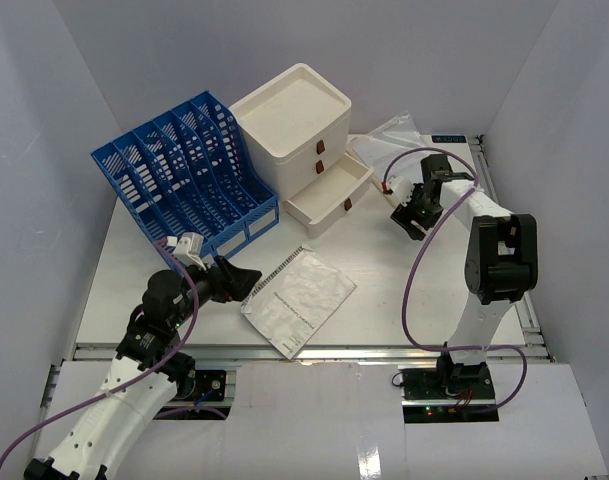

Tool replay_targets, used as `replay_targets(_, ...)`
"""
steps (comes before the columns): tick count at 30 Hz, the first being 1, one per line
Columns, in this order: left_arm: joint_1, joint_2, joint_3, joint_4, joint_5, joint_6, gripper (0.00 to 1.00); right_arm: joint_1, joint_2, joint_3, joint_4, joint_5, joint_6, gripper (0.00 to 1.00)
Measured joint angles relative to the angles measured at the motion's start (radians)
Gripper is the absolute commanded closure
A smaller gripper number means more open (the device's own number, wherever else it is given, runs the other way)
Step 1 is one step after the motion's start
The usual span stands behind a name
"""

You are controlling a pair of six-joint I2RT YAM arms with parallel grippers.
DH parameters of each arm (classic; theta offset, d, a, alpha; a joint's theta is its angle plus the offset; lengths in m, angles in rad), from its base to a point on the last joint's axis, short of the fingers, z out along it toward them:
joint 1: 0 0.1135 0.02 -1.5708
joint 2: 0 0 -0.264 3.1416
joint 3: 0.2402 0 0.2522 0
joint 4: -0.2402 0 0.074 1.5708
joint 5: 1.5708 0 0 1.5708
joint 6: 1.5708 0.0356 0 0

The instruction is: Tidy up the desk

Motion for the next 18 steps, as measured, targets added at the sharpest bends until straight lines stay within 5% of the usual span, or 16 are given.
replay_targets(9,0.0,0.0,0.0,0.0,0.003,-0.004,0.02,-0.018,0.117,0.098,-0.026,-0.004,-0.142,0.31)
replay_targets(13,0.0,-0.001,0.0,0.0,0.003,-0.006,0.02,-0.017,0.201,0.194,-0.102,-0.035,-0.193,0.55)
replay_targets(14,0.0,-0.001,0.0,0.0,0.003,-0.007,0.02,-0.017,0.217,0.214,-0.116,-0.039,-0.202,0.7)
replay_targets(18,0.0,-0.001,0.0,0.0,0.004,-0.007,0.02,-0.017,0.233,0.242,-0.144,-0.059,-0.222,0.81)
